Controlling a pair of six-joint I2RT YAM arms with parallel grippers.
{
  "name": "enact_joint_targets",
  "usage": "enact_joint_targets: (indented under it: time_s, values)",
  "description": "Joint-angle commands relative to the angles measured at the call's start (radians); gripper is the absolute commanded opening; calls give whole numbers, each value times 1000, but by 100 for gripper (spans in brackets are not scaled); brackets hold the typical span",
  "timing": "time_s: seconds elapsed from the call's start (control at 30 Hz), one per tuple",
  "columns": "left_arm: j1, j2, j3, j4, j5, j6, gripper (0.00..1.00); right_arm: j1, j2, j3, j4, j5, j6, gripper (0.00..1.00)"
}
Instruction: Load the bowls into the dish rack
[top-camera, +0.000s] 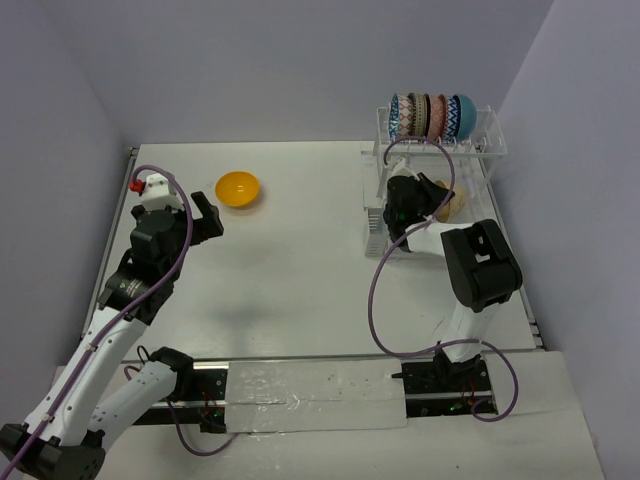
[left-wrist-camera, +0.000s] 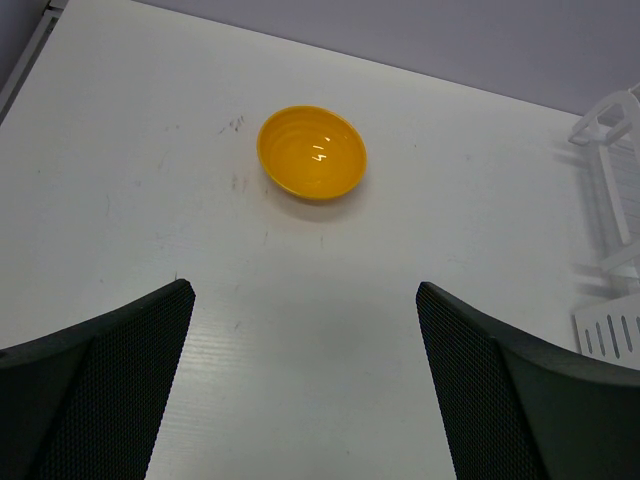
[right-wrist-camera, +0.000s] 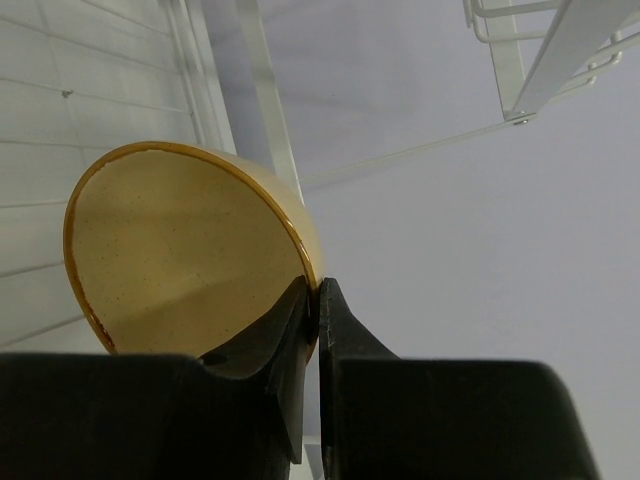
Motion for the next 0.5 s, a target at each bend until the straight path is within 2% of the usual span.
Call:
enact_joint_targets:
  time_s: [0.0,0.1,0.47]
  values:
    - [0,-11,-4,33,1,11,99,37,33,-25,-113,-70,75,11]
    - [0,-14,-4,33,-2,13,99,54,37,-24,-104,-60,64,14]
    - [0,-24,-2,35,1,13,99,92,12,9,-283,-85,181,26]
